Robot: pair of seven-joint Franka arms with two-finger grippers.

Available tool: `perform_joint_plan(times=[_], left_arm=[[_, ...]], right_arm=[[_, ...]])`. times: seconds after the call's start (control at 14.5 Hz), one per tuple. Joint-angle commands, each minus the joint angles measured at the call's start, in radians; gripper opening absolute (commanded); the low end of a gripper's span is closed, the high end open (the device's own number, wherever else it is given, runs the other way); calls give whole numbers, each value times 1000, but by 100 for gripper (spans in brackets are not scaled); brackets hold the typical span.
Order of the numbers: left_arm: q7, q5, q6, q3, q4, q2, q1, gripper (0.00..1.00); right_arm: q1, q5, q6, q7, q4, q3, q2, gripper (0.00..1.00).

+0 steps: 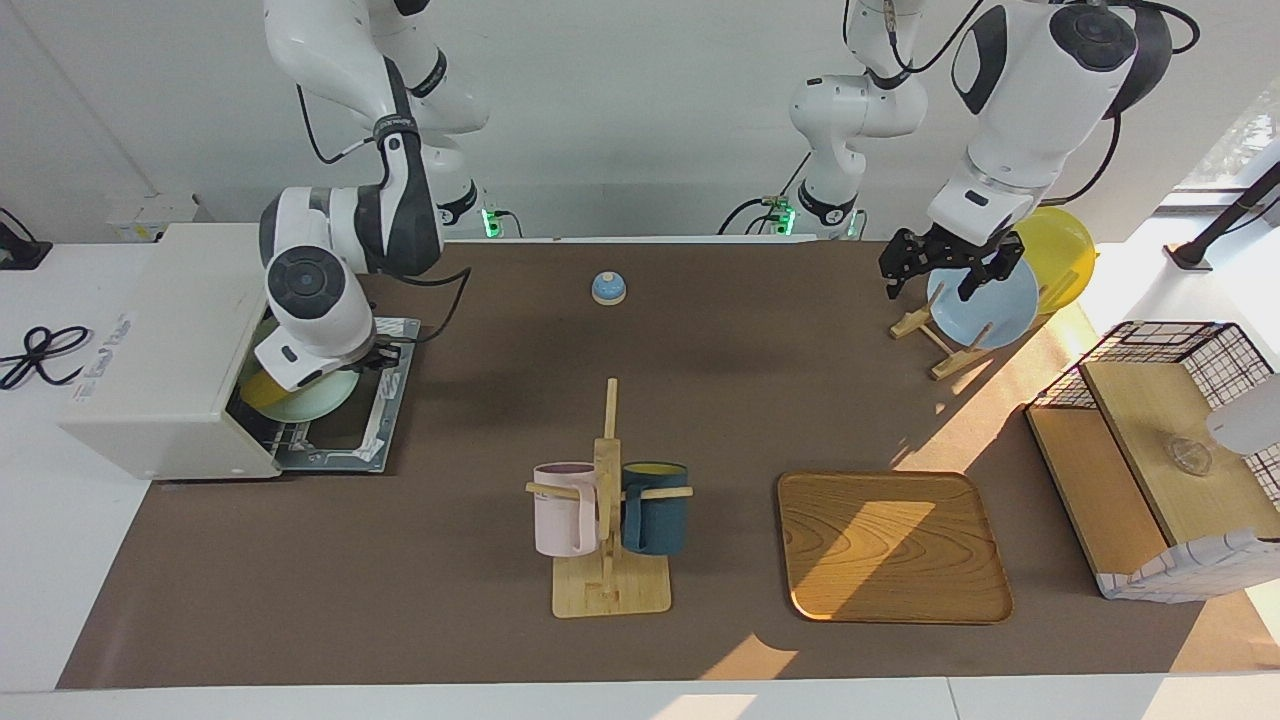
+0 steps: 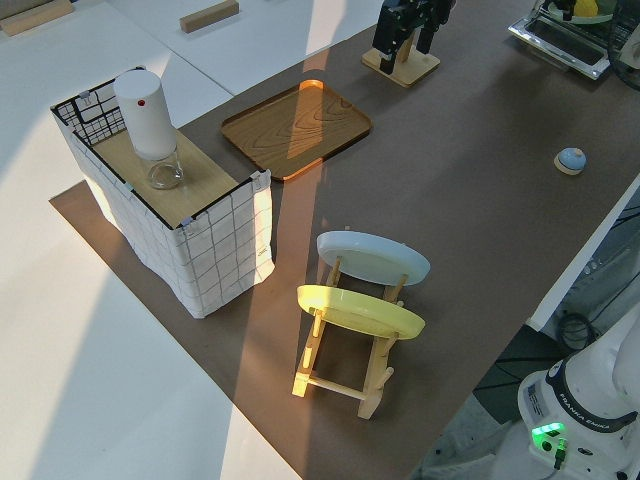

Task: Put corn in oven
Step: 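Push the corn into the oven with the right gripper and release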

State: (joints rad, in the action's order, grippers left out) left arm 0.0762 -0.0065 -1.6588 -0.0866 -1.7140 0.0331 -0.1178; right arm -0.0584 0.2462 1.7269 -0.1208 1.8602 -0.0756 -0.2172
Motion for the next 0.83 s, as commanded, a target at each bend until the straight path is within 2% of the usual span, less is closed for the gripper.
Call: perform_joint_plan(times=[0.0,0.21,0.34,0.62,0.76], left_arm=[[-4,14,-7,-1,-15,19,4,100],[-4,14,-7,-1,-15,19,4,100],[-4,14,-7,-1,-15,19,4,100],[-4,14,-7,-1,-15,19,4,100],[-4,14,-7,-1,-15,21,4,100]], right_arm=[[-66,13,88,67,118,-16,58,0],[-75,5,89,79,122,-16,58,0],[-74,2,98,79,122,-18,58,36],[-58,-2,79,78,76,-24,50,37],[-5,-39,42,64,18,-33,41,33]])
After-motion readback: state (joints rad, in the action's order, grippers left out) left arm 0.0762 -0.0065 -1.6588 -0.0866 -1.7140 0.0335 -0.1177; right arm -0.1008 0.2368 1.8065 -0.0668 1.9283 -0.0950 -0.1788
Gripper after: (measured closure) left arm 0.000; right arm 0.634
